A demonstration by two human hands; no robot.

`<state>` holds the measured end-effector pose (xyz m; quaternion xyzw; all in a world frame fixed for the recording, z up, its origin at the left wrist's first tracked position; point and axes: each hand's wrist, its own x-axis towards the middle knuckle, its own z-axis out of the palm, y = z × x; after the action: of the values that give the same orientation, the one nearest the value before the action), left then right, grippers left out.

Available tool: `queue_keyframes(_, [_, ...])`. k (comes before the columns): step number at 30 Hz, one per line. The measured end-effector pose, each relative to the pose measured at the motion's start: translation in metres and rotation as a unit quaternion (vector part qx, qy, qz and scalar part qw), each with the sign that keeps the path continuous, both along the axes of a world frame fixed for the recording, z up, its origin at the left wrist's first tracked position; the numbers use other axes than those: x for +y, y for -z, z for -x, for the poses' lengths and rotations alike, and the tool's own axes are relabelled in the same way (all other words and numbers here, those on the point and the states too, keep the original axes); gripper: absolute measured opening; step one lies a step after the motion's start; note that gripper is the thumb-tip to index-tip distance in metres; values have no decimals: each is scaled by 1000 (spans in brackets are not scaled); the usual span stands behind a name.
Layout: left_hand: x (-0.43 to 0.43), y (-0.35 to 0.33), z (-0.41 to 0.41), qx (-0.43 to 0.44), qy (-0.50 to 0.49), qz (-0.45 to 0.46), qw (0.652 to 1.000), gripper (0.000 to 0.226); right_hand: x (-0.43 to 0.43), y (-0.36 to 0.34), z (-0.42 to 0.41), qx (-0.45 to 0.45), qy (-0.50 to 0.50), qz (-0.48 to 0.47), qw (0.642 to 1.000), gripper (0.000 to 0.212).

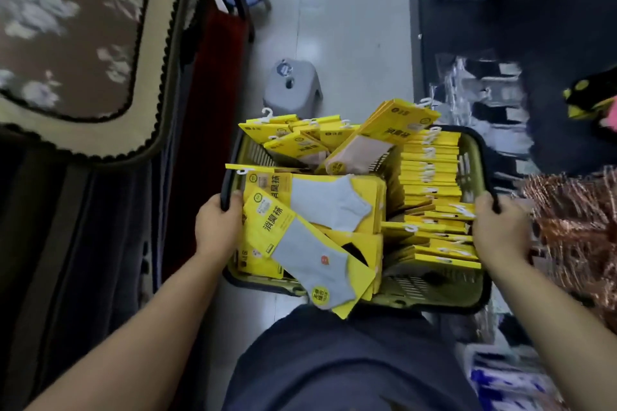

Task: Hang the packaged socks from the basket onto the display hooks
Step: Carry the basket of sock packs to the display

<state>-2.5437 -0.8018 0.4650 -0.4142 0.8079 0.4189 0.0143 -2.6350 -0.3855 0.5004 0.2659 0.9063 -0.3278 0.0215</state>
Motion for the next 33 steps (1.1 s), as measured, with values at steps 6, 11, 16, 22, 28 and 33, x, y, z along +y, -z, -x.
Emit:
queue_keyframes(6, [-20,-11,160,4,27,-5,1000,42,-14,-3,138,17,22,16,999,44])
queue_keyframes(11, [-19,-7,299,4,53,0,999,41,-10,10,254,8,54,33,998,43])
queue_keyframes(16, [-13,-1,440,1,88,10,996,41,-1,19,363,-12,90,37,995,42])
queue_keyframes(22, [-1,7,607,-6,152,9,988,43,6,34,465,-19,156,40,987,40])
queue_keyframes(28, [20,28,779,-36,262,20,964,43,4,63,546,-32,255,18,966,39])
queue_keyframes(33, [50,34,887,-49,358,25,932,39,-2,76,579,-57,346,21,936,39])
